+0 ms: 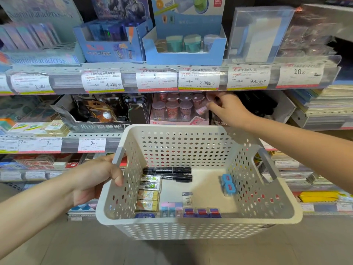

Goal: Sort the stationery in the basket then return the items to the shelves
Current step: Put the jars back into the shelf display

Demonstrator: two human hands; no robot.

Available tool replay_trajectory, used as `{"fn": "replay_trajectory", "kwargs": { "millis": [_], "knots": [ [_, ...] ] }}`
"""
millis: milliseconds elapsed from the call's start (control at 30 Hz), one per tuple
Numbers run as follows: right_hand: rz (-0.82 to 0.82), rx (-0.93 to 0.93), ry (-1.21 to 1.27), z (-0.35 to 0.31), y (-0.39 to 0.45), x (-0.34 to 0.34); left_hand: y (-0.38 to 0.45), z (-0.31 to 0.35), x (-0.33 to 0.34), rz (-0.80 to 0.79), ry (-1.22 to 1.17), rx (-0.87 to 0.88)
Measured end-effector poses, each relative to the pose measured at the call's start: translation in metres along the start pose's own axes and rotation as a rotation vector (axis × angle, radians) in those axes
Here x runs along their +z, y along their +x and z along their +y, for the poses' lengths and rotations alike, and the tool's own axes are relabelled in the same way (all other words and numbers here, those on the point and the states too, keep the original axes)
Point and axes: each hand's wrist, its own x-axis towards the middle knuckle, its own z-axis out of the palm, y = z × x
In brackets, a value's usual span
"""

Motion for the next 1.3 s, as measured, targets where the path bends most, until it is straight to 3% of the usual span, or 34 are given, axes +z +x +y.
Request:
{"fn": "replay_trajectory", "kwargs": {
  "millis": [200, 433, 767, 1167, 1300],
  "knots": [
    [-0.146, -0.11, -0.238, 0.0, 0.009, 0.007, -0.001, 0.0, -0.001, -0.001, 0.012, -0.004],
    [-0.154, -0.058, -0.332, -0.005, 0.015, 0.013, -0.003, -0.001, -0.001, -0.007, 0.011, 0.001],
    [-0.166, -0.153, -0.519, -0.002, 0.017, 0.006, -0.007, -0.001, -0.003, -0.015, -0.003, 0.007],
    [-0.167, -0.163, -0.476, 0.002, 0.013, 0.005, -0.001, -0.005, -0.005, 0.011, -0.011, -0.008],
    [-0.042, -0.186, -0.39, -0.003, 0.005, 0.006, -0.001, -0.003, -0.006, 0.007, -0.007, 0.005]
  ]
}}
